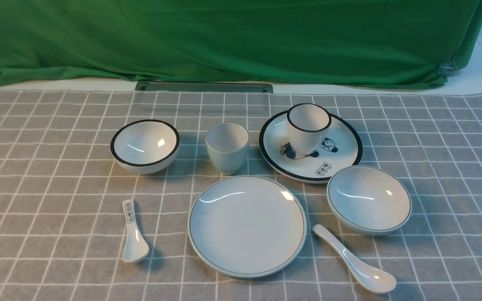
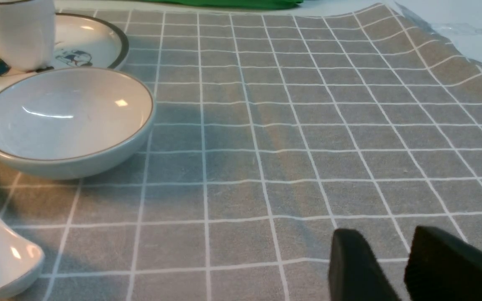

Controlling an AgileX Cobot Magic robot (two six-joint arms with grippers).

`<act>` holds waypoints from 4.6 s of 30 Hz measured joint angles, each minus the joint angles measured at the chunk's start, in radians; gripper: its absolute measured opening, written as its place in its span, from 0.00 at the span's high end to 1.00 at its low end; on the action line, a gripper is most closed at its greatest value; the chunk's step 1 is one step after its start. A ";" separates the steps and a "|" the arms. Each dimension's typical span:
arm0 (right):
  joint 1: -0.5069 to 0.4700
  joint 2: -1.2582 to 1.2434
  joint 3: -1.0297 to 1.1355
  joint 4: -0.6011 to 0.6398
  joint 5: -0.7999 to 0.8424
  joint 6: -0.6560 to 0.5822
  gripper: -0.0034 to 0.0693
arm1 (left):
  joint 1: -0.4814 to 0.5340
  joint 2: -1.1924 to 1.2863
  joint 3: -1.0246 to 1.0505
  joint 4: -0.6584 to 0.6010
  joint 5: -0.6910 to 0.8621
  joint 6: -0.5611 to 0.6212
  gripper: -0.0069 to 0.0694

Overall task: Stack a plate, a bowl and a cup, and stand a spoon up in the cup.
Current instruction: Use the right arm to grab a blue rice bowl, then use the right arm to put the blue rice bowl into the blue large plate in the middle

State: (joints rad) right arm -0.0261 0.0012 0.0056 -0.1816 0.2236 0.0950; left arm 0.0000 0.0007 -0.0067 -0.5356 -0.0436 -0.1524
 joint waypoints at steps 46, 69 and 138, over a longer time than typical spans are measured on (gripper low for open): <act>0.201 0.304 -0.351 0.126 0.069 0.214 0.69 | -0.399 0.888 -0.675 0.113 0.623 0.612 0.89; 0.528 1.694 -1.179 0.122 0.471 -0.224 0.47 | -0.399 0.863 -0.675 0.111 0.664 0.634 0.89; 0.799 1.794 -1.401 0.162 0.472 -0.266 0.83 | -0.399 0.807 -0.675 0.109 0.640 0.693 0.89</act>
State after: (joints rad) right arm 0.7729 1.7949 -1.3954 -0.0199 0.6959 -0.1709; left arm -0.3995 0.8076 -0.6812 -0.4262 0.5967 0.5405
